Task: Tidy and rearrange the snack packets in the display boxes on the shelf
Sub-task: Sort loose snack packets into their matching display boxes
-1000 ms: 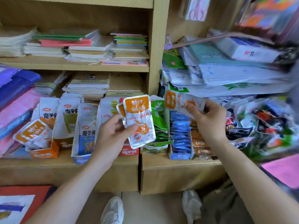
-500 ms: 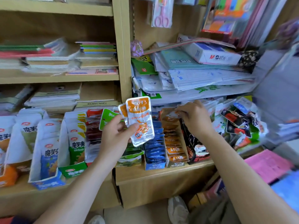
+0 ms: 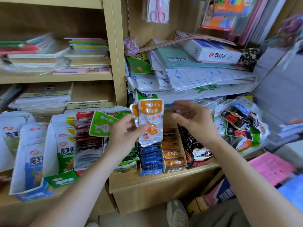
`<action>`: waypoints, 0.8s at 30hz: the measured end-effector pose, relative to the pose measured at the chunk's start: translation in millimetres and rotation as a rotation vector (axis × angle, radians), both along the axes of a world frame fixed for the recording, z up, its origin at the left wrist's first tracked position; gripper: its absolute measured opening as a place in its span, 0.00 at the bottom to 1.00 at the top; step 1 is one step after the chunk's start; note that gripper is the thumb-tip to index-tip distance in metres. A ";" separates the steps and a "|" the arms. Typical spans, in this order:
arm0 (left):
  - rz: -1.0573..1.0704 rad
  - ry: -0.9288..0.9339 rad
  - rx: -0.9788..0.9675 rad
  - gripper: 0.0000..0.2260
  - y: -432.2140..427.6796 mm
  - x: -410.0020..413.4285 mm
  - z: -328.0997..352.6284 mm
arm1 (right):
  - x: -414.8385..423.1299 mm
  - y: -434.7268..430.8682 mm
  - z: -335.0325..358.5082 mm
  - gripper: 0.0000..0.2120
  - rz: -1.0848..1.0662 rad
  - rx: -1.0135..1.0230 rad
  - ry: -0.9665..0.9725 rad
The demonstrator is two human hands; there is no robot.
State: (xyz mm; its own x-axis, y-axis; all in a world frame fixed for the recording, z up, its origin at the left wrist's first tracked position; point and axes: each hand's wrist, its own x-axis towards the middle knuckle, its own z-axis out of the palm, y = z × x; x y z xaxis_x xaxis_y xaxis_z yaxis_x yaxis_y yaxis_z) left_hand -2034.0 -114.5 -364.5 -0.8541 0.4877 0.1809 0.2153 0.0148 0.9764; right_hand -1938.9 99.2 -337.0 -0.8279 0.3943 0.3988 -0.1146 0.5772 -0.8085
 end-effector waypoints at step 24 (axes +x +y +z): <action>-0.210 0.580 -0.784 0.31 3.8 1.6 -23.0 | -10.9 31.1 9.2 0.08 -0.166 0.346 -0.015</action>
State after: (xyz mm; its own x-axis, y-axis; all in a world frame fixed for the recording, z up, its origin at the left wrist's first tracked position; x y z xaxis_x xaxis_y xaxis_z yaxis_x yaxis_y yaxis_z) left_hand -2032.4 -110.7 -387.6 -0.6181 0.7790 0.1054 0.7282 0.5169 0.4500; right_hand -1949.8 130.4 -327.8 -0.7710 0.3677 0.5200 0.0142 0.8263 -0.5631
